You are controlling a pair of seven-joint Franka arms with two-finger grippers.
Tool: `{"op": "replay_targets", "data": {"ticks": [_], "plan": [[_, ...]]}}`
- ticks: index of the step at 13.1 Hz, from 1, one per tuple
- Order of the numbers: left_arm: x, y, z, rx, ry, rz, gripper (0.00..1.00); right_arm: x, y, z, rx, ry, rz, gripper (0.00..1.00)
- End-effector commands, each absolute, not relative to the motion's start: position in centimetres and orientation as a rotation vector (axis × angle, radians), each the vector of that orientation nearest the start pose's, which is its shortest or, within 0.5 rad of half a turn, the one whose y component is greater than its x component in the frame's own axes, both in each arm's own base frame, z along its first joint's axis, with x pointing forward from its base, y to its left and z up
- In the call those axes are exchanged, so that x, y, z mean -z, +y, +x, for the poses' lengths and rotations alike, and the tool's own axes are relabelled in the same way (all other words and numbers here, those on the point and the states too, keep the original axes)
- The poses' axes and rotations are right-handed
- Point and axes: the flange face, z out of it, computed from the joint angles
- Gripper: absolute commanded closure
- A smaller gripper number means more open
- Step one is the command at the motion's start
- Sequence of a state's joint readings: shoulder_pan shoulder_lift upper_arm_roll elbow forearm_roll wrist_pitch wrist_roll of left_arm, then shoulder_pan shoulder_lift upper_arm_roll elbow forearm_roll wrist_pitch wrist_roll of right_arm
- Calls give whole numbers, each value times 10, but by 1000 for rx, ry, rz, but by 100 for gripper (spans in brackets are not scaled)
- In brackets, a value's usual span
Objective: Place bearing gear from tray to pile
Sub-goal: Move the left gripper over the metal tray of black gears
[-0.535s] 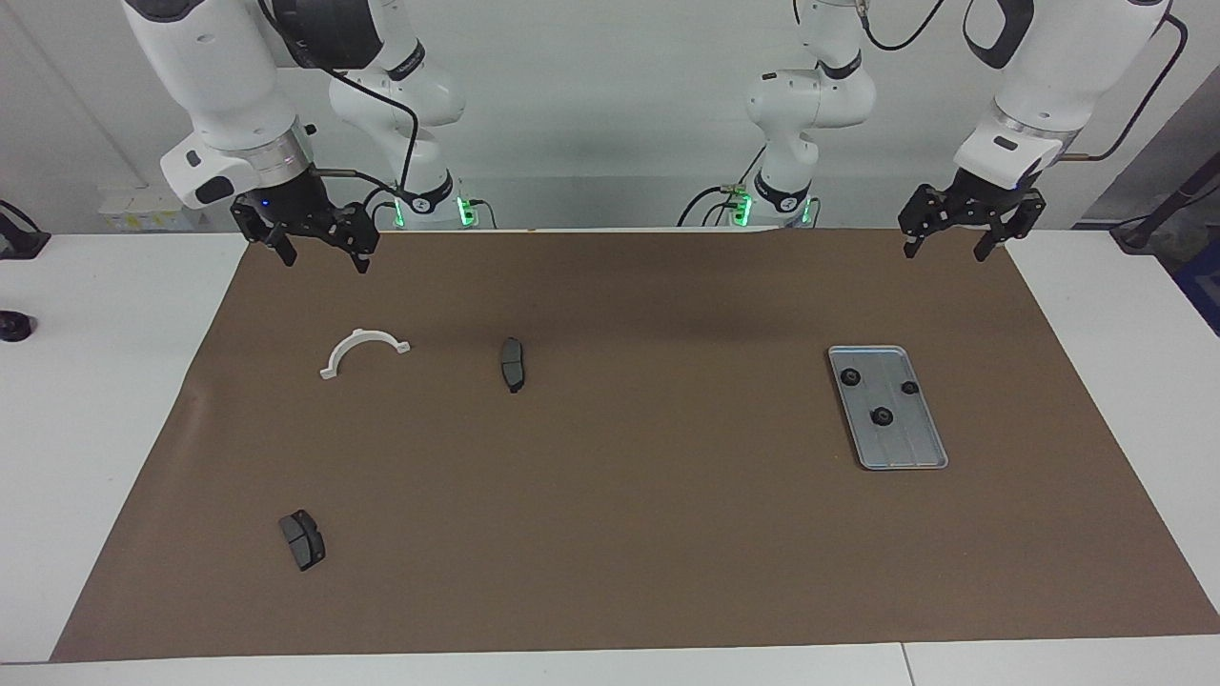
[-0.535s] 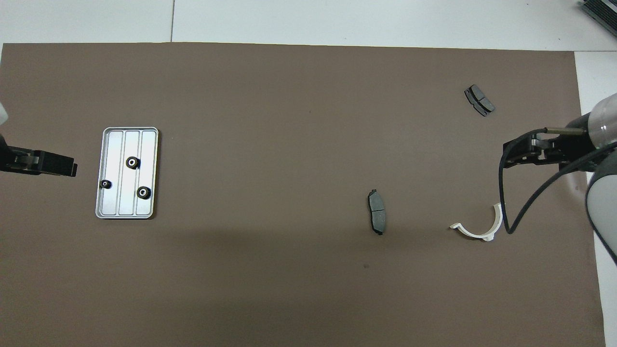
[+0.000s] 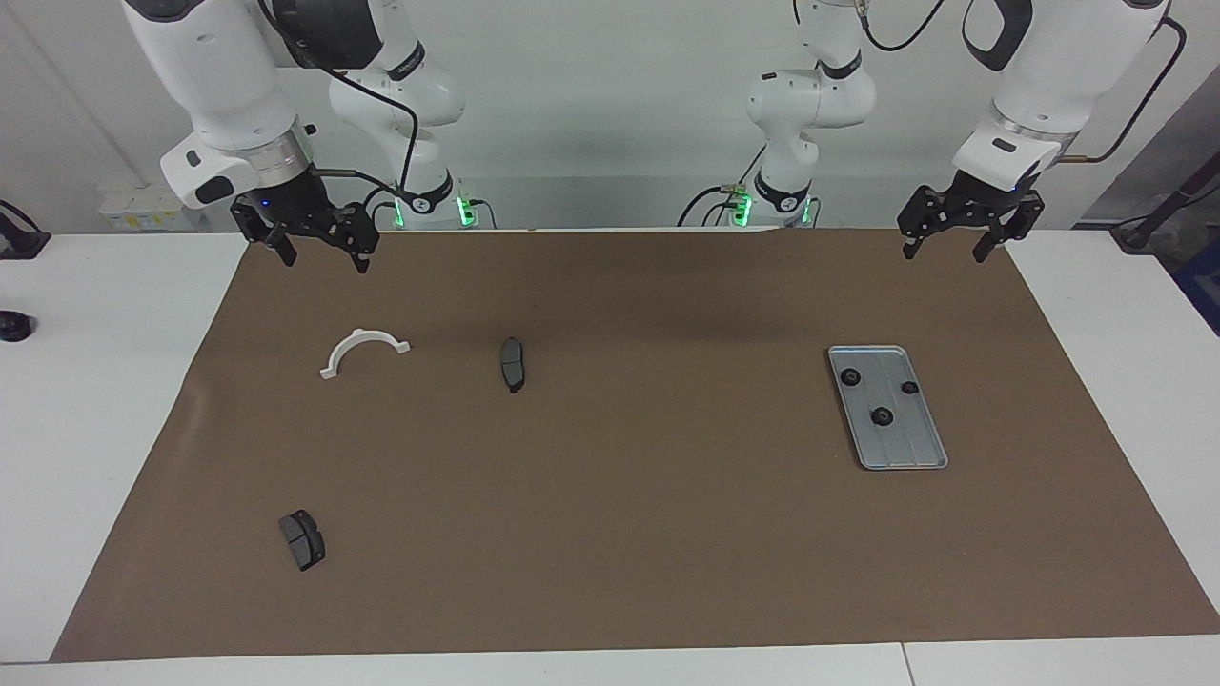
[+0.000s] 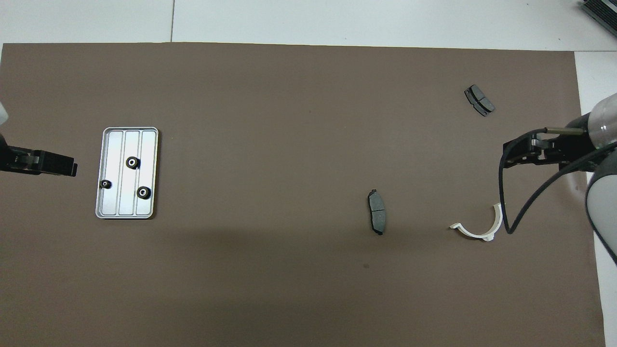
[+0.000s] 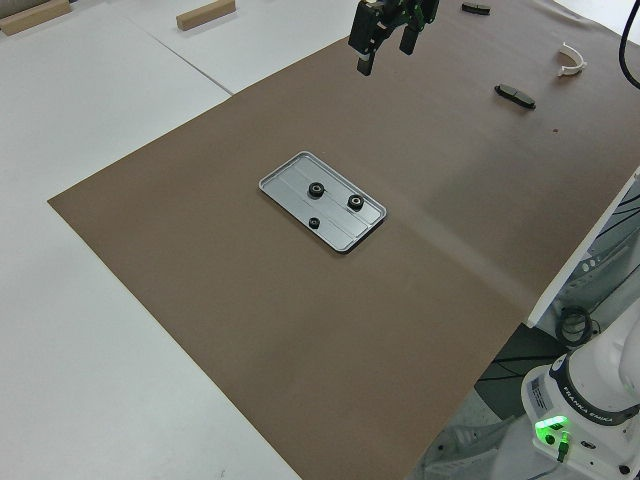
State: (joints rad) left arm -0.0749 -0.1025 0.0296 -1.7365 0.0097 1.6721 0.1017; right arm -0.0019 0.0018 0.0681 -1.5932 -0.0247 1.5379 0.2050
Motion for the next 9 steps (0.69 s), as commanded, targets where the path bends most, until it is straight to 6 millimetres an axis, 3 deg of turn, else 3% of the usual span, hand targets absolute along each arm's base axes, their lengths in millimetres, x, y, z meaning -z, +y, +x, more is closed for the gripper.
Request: {"op": "replay_targets", "data": {"ticks": [1, 3, 7, 9], "plan": [[-590, -7, 524, 117, 189, -3118, 0, -612, 32, 549, -66, 181, -3149, 0], [-561, -8, 531, 107, 183, -3121, 0, -612, 32, 549, -68, 181, -3149, 0], [-470, -10, 568, 97, 180, -3118, 0, -612, 32, 549, -66, 181, -3149, 0], [-431, -9, 573, 121, 173, -3119, 0, -612, 32, 549, -68, 181, -3149, 0]]}}
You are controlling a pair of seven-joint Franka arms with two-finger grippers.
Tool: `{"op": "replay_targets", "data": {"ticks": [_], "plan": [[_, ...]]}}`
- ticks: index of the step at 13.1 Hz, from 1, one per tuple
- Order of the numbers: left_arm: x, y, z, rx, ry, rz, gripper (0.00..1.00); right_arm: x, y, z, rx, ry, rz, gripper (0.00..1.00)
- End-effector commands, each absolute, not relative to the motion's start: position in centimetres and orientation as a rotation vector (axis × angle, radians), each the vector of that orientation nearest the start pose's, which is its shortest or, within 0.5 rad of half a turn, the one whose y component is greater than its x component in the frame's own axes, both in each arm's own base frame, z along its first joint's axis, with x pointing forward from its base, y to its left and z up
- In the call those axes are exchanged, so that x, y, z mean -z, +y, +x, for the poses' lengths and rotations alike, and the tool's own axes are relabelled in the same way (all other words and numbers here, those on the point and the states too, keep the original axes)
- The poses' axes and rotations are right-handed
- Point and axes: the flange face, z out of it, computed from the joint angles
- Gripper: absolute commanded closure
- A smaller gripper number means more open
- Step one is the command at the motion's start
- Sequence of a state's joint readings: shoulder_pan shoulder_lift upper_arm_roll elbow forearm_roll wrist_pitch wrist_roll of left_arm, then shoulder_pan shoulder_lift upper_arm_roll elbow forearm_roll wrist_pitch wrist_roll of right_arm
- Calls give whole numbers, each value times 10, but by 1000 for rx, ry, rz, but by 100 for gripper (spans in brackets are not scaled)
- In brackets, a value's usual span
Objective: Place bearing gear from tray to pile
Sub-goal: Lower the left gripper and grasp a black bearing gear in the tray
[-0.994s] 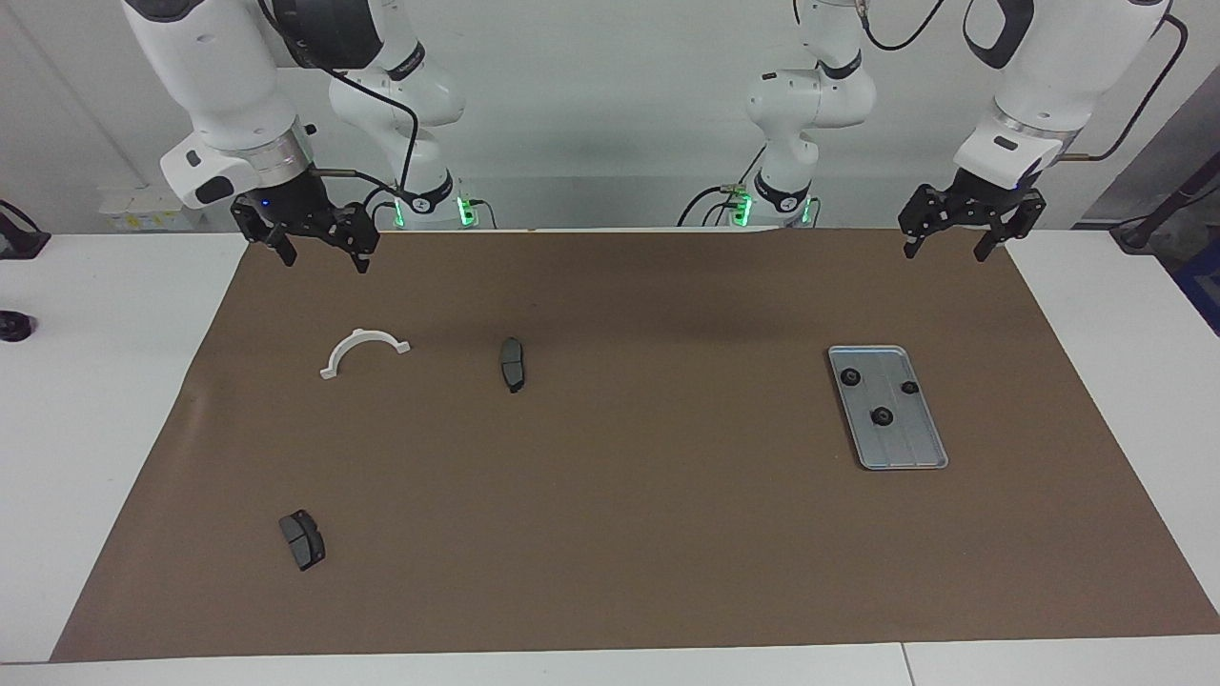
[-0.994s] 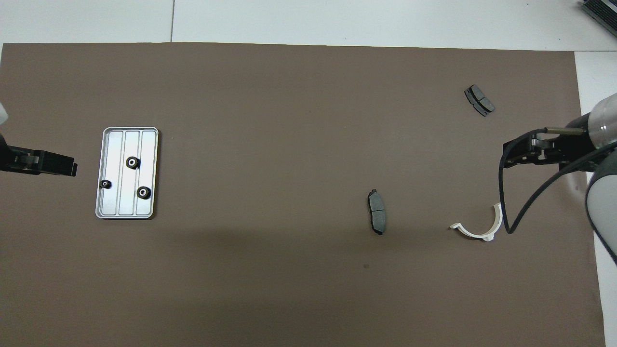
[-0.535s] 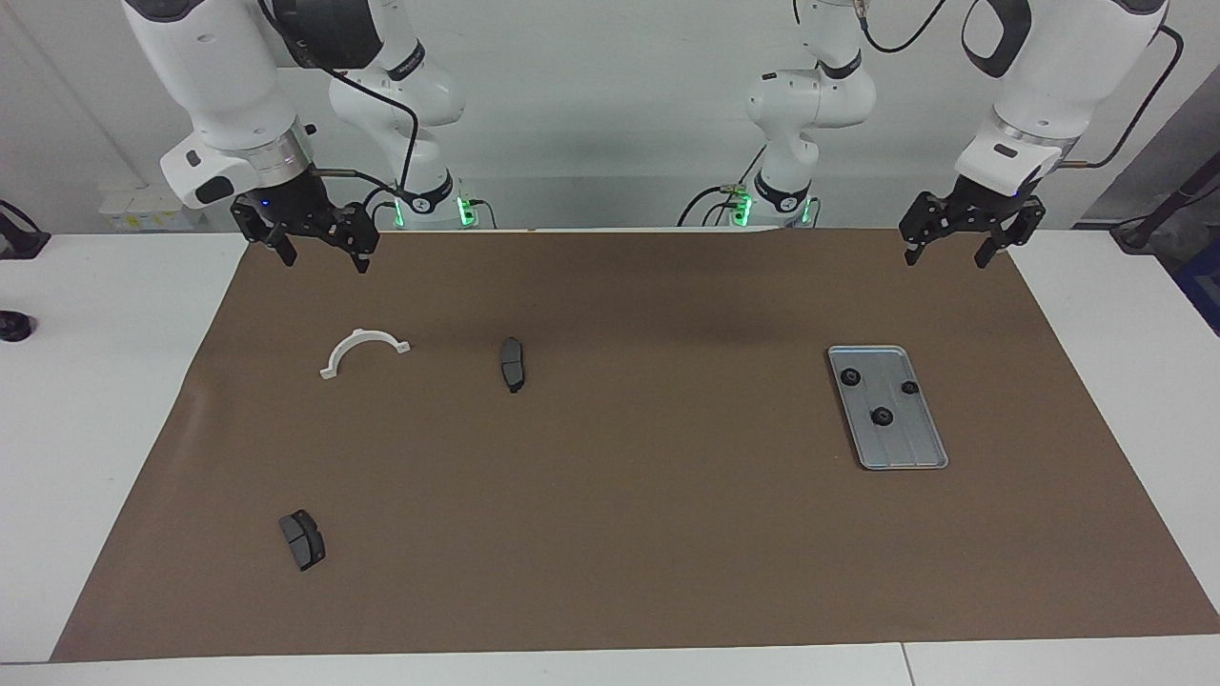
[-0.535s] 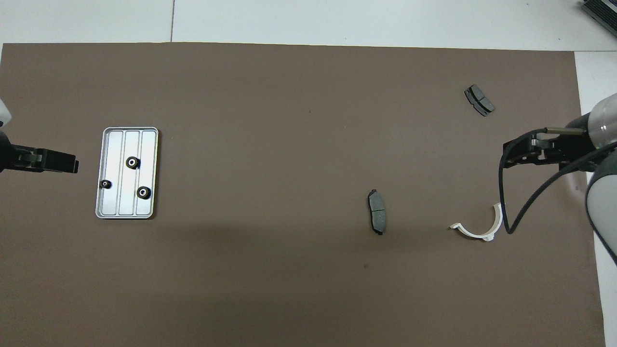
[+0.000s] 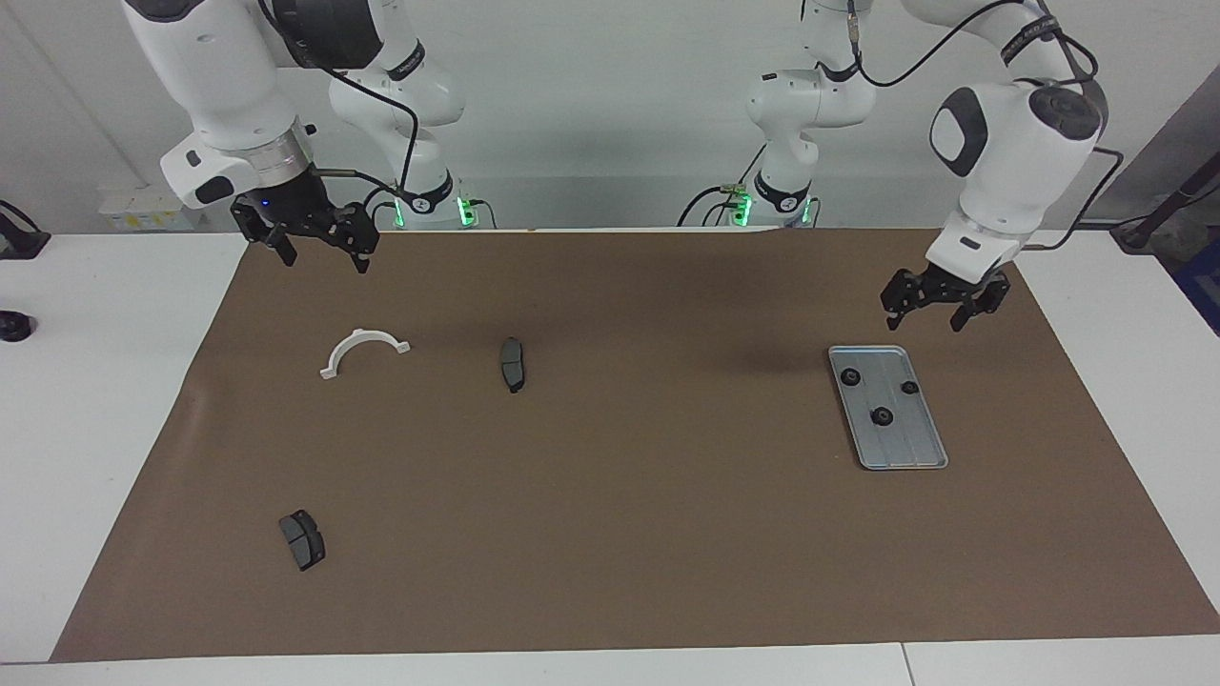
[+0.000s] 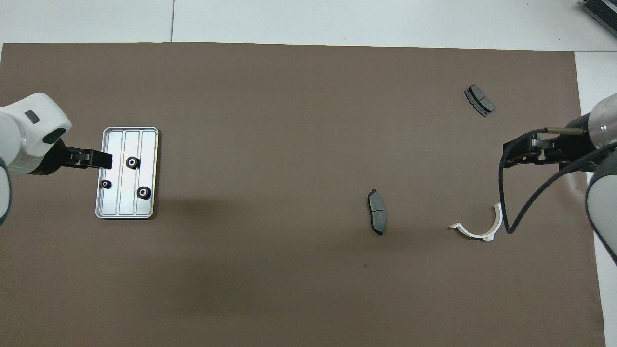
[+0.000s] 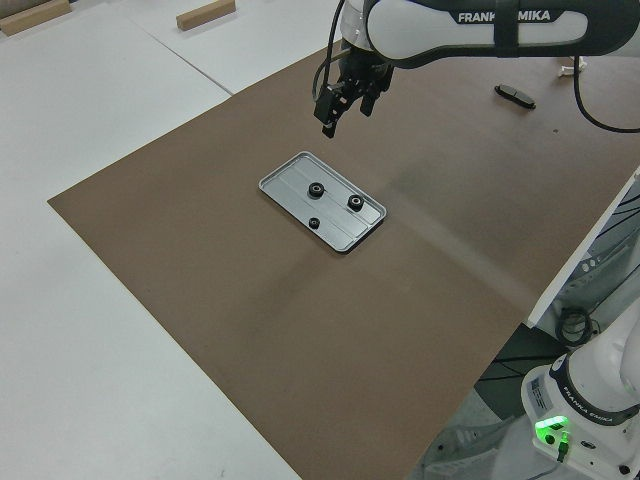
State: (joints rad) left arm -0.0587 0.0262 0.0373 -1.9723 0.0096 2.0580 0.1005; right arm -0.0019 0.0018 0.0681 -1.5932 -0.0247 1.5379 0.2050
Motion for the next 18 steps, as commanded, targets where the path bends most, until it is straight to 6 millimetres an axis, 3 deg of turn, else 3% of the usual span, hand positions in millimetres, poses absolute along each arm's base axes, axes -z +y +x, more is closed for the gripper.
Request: {"op": "replay_targets", "data": {"ticks": [1, 5, 10, 13, 18], "plan": [[-417, -2, 567, 159, 152, -3118, 0, -612, 32, 549, -66, 181, -3149, 0], [-373, -4, 569, 85, 103, -3144, 0, -612, 32, 549, -66, 181, -3149, 0], [-338, -7, 555, 29, 28, -3149, 21, -612, 32, 549, -66, 181, -3149, 0], [-328, -8, 553, 2, 2, -3150, 28, -612, 32, 549, -66, 181, -3149, 0], [-322, -17, 547, -28, -88, -3159, 30, -612, 30, 549, -66, 189, -3148, 0]]}}
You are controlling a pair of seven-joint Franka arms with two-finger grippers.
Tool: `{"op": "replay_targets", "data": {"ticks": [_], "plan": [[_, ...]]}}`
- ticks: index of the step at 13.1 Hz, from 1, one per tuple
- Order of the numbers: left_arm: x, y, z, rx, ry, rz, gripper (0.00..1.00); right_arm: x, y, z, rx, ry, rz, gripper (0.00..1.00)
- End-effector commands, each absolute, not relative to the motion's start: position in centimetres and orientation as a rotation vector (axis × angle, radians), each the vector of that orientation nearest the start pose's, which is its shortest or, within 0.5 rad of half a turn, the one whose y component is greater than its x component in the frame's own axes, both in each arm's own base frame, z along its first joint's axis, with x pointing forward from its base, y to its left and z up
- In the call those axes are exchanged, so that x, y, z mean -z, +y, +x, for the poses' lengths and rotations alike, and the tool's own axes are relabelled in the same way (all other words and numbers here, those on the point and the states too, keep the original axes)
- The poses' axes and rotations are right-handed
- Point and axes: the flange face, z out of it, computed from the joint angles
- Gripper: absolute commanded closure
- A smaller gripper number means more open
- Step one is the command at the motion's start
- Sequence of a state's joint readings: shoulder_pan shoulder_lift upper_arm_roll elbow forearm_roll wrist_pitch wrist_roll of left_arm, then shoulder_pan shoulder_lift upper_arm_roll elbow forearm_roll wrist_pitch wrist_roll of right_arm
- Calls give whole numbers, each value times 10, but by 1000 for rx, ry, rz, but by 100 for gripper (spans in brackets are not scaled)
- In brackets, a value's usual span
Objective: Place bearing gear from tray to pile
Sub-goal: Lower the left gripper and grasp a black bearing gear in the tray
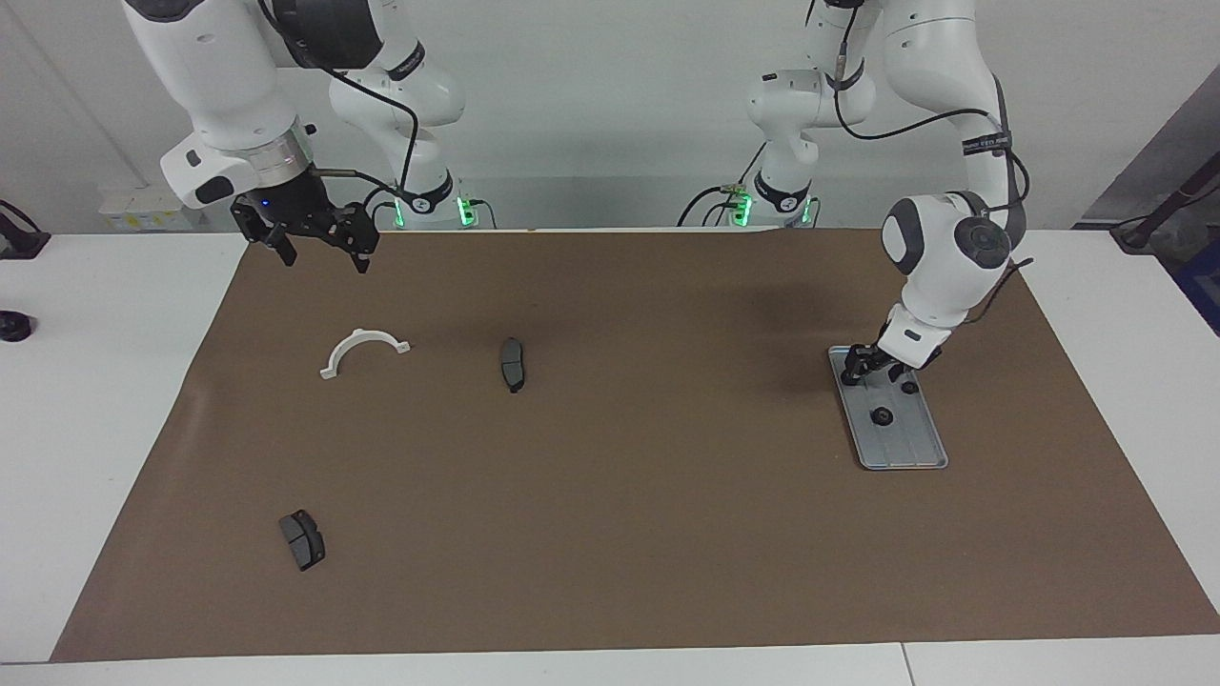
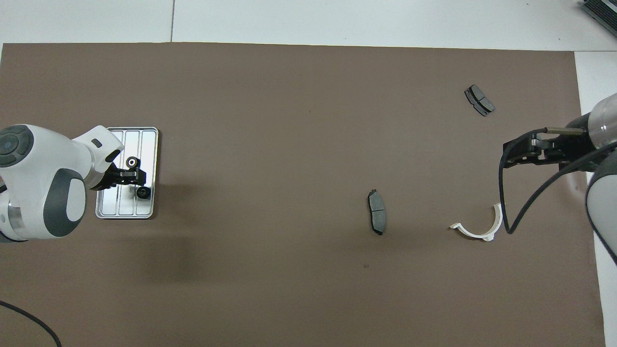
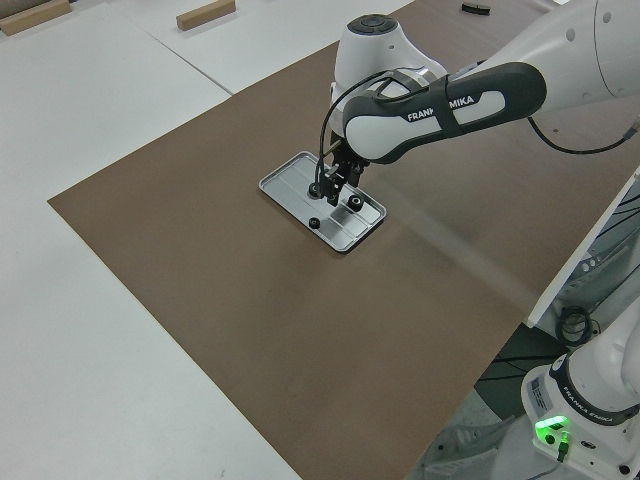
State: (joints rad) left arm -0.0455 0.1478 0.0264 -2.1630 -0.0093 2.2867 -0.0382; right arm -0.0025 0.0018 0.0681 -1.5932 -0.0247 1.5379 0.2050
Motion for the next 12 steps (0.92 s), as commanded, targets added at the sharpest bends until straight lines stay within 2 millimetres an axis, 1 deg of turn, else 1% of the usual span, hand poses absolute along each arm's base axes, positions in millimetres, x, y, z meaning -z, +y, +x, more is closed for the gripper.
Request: {"op": "replay_targets", "data": {"ticks": [1, 4, 7, 12], "plan": [[-320, -18, 546, -36, -107, -3169, 31, -612, 30, 549, -66, 189, -3148, 0], [-316, -19, 541, -56, -168, -3184, 36, -612, 30, 549, -68, 189, -3148, 0], [-309, -18, 534, -85, -179, -3185, 42, -612, 29, 549, -68, 191, -3148, 0], [-305, -18, 525, -140, -204, -3181, 50, -612, 30, 549, -68, 189, -3148, 0]]}}
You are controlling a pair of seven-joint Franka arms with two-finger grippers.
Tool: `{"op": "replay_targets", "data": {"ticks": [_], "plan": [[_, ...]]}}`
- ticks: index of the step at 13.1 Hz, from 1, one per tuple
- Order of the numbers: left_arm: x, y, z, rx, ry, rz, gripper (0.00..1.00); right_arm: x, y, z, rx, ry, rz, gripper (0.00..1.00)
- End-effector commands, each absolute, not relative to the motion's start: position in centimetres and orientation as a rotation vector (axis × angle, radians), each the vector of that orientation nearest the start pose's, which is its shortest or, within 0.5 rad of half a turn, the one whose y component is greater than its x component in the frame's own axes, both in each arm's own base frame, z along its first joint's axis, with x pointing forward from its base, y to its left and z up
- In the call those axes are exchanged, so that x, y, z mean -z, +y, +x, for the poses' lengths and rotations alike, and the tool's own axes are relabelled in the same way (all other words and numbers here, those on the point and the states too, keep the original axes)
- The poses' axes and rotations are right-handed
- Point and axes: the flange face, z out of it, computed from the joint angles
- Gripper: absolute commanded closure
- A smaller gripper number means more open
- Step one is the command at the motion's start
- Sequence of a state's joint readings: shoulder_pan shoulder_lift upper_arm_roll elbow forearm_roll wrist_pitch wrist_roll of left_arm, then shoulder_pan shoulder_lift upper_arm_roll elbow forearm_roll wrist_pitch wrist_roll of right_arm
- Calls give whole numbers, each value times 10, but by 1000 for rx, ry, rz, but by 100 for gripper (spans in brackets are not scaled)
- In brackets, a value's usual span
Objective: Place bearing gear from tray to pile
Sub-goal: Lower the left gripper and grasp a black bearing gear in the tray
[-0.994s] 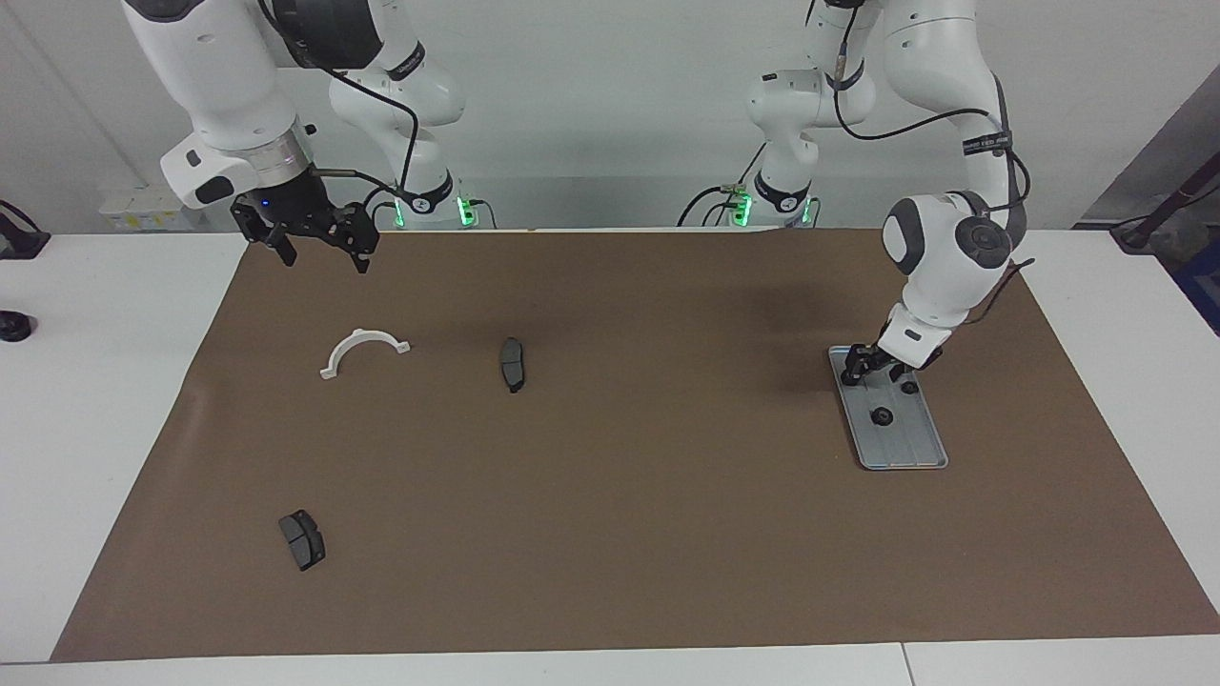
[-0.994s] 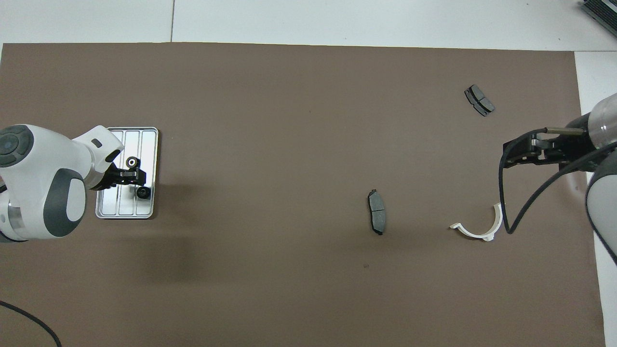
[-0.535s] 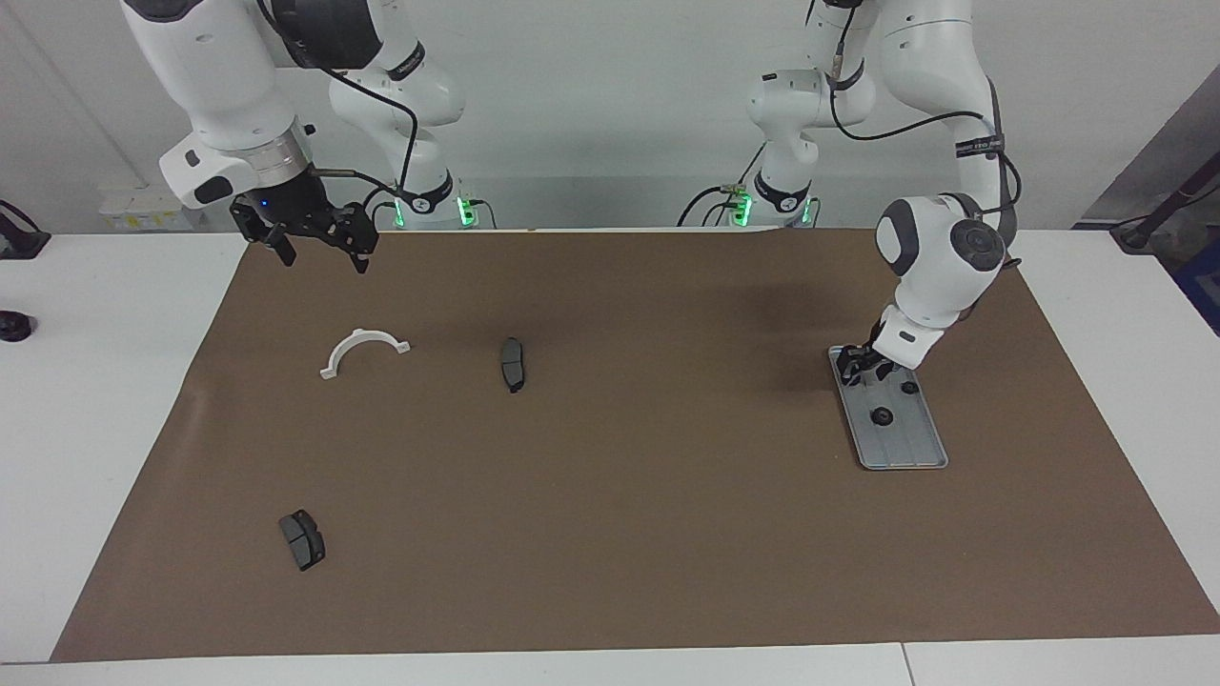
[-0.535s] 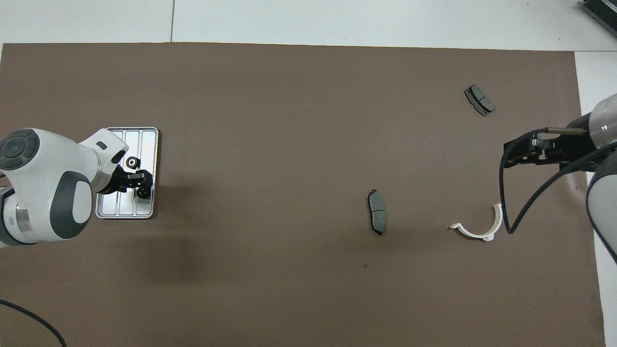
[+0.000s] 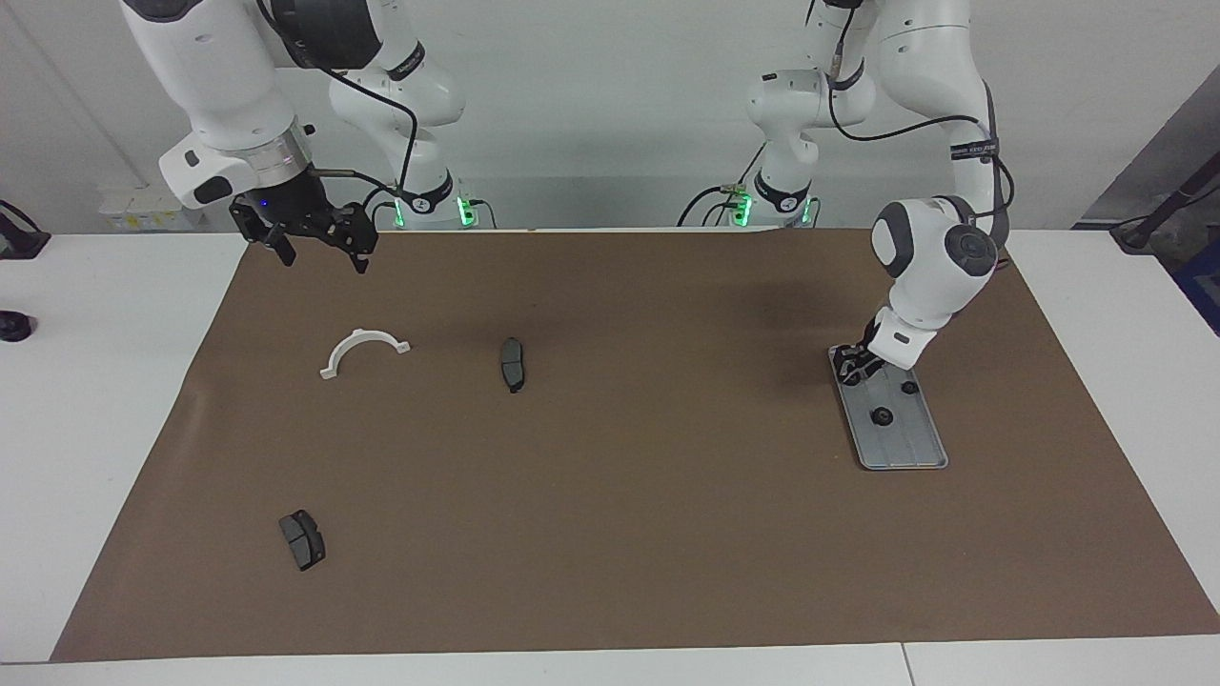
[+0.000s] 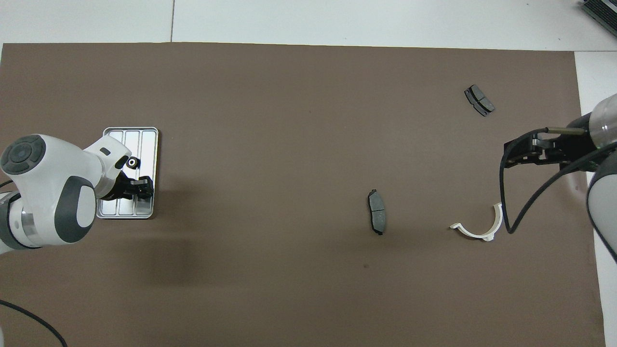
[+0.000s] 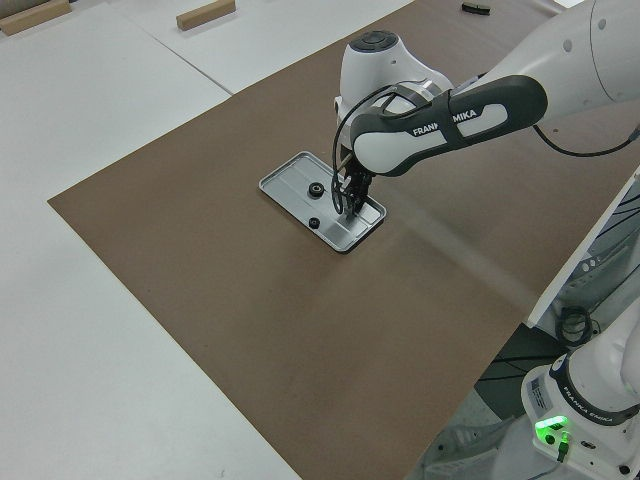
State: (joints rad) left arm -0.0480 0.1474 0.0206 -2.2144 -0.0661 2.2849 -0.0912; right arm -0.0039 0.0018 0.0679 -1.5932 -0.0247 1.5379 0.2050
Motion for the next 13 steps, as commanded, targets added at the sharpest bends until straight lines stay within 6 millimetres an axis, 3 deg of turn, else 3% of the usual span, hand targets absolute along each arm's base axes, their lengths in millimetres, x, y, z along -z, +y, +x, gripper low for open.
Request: {"op": "replay_targets", "data": {"ticks": [1, 4, 9, 11, 13], "plan": [[-306, -19, 523, -157, -211, -3179, 53, -612, 29, 549, -68, 191, -3148, 0], [-304, -19, 521, -174, -216, -3177, 56, -612, 26, 549, -66, 196, -3148, 0], [-304, -19, 520, -177, -228, -3176, 74, -612, 28, 549, -66, 189, -3148, 0], [-307, -18, 524, -167, -225, -3176, 86, -613, 28, 549, -64, 191, -3148, 0], [-321, -21, 538, -148, -217, -3180, 91, -612, 31, 549, -66, 181, -3149, 0]]}}
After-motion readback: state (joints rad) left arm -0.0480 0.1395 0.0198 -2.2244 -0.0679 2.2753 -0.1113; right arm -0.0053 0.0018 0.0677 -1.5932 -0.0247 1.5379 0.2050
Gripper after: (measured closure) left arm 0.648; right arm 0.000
